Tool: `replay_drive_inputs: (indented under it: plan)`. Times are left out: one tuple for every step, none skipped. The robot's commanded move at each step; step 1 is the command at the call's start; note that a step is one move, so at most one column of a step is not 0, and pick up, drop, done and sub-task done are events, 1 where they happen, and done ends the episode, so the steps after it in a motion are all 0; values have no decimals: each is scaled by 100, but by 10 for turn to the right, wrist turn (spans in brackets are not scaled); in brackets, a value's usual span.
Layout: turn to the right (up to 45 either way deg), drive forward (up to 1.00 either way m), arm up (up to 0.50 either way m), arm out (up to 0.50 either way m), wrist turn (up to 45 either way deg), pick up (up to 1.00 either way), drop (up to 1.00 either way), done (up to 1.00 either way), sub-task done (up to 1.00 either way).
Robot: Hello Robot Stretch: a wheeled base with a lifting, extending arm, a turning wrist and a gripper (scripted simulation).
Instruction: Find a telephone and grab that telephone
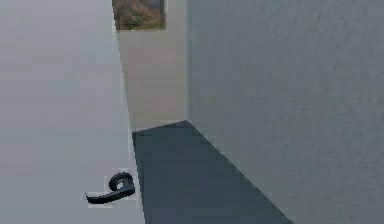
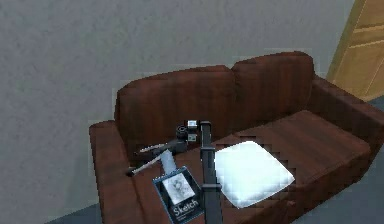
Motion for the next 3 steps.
replay_drive_inputs:
  plan:
    - [0, 0, 0, 0, 450, 0, 0, 0, 0]
    - [0, 0, 0, 0, 90, 0, 0, 0, 0]
    - [0, 0, -30, 0, 0, 0, 0, 0, 0]
